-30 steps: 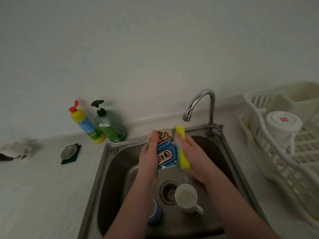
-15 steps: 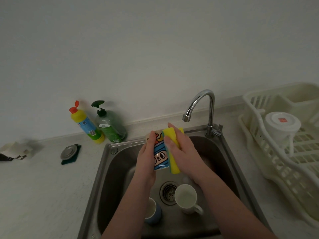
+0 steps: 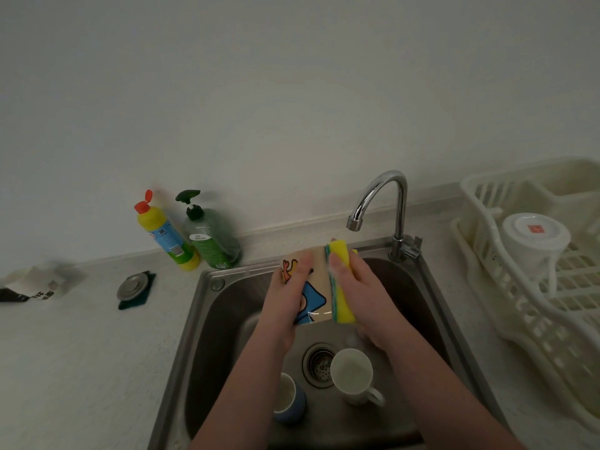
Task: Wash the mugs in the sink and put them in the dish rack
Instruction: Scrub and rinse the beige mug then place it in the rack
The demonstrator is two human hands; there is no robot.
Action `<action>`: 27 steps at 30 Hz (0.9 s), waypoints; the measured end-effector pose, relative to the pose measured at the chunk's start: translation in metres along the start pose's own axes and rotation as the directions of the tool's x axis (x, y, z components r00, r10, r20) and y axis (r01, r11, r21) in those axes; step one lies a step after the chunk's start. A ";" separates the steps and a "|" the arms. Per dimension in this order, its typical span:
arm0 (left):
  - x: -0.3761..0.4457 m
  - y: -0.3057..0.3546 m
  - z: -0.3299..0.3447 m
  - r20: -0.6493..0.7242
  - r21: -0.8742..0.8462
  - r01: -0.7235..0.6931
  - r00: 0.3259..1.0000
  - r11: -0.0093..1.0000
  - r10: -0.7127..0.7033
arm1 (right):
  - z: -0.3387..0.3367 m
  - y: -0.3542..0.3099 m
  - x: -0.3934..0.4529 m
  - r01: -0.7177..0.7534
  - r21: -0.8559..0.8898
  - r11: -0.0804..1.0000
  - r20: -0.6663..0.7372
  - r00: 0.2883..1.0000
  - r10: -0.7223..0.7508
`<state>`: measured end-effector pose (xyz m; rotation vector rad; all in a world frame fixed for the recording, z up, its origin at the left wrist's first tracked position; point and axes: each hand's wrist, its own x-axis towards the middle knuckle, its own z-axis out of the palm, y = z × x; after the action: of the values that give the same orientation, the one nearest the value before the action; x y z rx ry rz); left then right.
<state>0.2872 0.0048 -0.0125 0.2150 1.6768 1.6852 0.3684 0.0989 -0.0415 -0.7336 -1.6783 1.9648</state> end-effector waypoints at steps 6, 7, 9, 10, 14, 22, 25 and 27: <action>0.001 0.003 0.003 0.043 -0.007 -0.079 0.996 0.997 0.079 | 0.007 -0.008 -0.001 0.185 -0.355 0.916 -0.019 0.979 -0.205; 0.001 0.003 0.003 0.054 -0.033 -0.093 0.994 0.995 0.094 | 0.007 -0.011 -0.001 0.198 -0.377 0.905 0.009 0.978 -0.210; 0.001 0.004 0.001 0.067 -0.087 -0.088 0.993 0.992 0.094 | 0.005 -0.013 -0.001 0.193 -0.325 0.926 0.055 0.981 -0.186; 0.001 0.004 0.001 0.058 -0.096 -0.080 0.995 0.992 0.086 | 0.003 -0.012 0.000 0.170 -0.268 0.948 0.059 0.985 -0.160; 0.001 0.002 -0.002 0.023 -0.084 -0.067 0.997 0.994 0.069 | 0.000 -0.003 0.001 0.081 -0.104 0.991 0.019 0.997 -0.079; -0.003 -0.006 -0.004 -0.007 -0.054 -0.033 0.999 0.998 0.033 | -0.001 0.006 0.003 0.047 -0.280 0.959 -0.171 0.980 -0.098; -0.003 -0.007 -0.004 -0.013 -0.002 -0.045 0.999 0.999 0.045 | -0.003 0.010 0.001 0.040 -0.401 0.915 -0.182 0.976 -0.123; -0.003 -0.006 -0.005 0.010 0.029 -0.064 0.998 0.998 0.063 | -0.002 0.011 -0.003 0.059 -0.465 0.884 -0.229 0.956 -0.184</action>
<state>0.2879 -0.0018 -0.0175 0.2923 1.7049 1.7046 0.3721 0.0972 -0.0519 -0.9797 -1.9748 1.3205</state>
